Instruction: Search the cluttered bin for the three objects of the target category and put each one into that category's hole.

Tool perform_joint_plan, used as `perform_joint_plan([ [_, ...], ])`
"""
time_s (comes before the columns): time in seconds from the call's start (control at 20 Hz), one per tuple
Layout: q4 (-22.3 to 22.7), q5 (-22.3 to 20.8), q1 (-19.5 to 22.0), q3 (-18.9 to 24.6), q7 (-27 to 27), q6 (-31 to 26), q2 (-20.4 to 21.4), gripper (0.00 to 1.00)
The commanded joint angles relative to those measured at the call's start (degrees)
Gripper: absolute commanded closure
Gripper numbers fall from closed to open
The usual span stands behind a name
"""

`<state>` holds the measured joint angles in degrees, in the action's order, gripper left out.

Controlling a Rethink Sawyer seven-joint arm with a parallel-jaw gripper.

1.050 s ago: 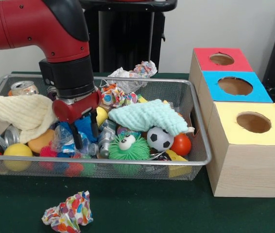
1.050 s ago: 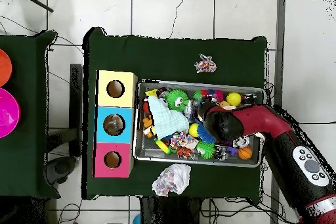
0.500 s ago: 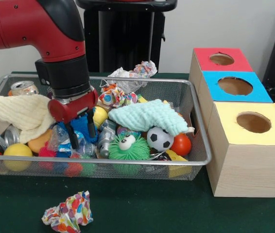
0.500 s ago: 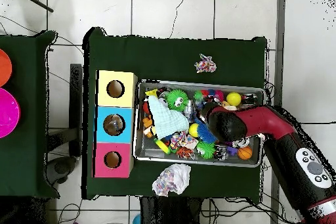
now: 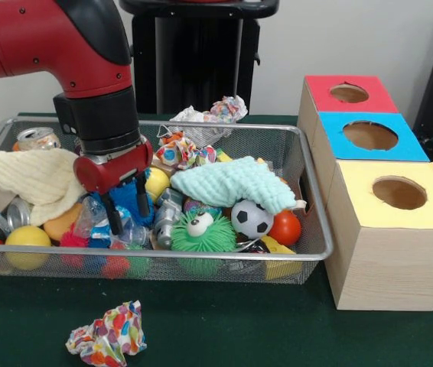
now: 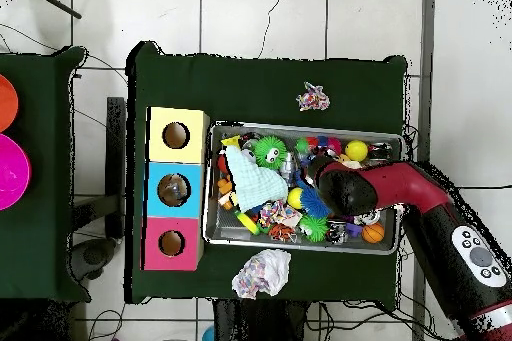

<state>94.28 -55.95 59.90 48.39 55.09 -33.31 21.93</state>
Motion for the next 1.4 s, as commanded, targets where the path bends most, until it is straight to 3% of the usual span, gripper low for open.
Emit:
perform_joint_plan([
  [0.05, -2.3, -2.0, 0.4, 0.2, -15.6, -1.7, -2.5, 0.00],
  [0.15, -2.3, -2.0, 0.3, 0.0, -15.0, -1.7, -2.4, 0.00],
  [0.2, -2.4, -2.1, 0.1, -0.1, -14.7, -1.6, -2.3, 1.00],
  [0.7, -2.5, -1.7, -0.3, -0.6, -12.6, -1.3, -2.3, 1.00],
  [0.8, -2.3, -2.2, 0.2, 0.0, -15.7, -1.6, -2.5, 1.00],
  [1.05, -2.4, -2.2, 0.3, 0.0, -15.3, -1.3, -2.8, 1.00],
  [1.4, -0.8, -0.3, -0.5, 0.4, -12.8, -3.1, 0.4, 1.00],
])
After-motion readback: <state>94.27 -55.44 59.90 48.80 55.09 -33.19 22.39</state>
